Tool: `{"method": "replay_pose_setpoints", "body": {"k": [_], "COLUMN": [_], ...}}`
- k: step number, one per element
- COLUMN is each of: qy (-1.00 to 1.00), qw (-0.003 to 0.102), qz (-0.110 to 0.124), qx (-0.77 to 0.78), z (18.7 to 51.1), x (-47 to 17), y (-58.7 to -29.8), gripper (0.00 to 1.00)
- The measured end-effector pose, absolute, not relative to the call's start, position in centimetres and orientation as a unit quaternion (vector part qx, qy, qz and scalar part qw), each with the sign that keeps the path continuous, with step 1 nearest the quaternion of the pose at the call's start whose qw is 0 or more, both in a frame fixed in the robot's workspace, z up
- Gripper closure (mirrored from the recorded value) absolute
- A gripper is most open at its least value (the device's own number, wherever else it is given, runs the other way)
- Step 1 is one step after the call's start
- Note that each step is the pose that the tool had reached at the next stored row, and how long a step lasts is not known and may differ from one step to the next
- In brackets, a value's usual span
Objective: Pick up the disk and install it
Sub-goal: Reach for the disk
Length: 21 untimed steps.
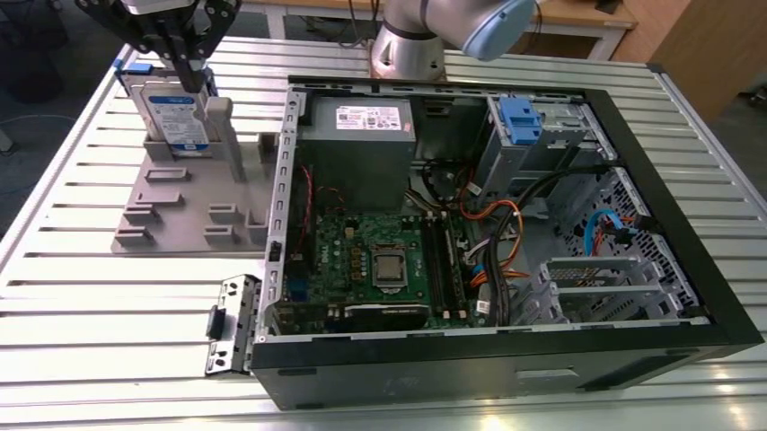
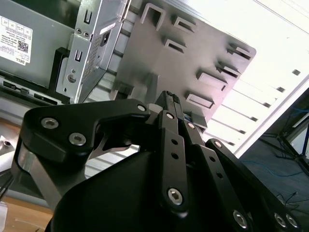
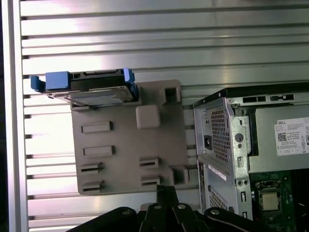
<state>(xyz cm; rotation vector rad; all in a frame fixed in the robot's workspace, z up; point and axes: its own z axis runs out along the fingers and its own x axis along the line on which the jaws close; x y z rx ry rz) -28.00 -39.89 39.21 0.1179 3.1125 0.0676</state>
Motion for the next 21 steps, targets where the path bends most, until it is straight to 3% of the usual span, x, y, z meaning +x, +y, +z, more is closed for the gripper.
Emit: {"method": "replay_pose_setpoints", "body": {"k": [21], "qy": [0.999], "qw": [0.013], "qz": [0.022], "qx": [0.038], "z": [39.2], "x": [-29.4], "y": [-39.9], "gripper": [0.90]}}
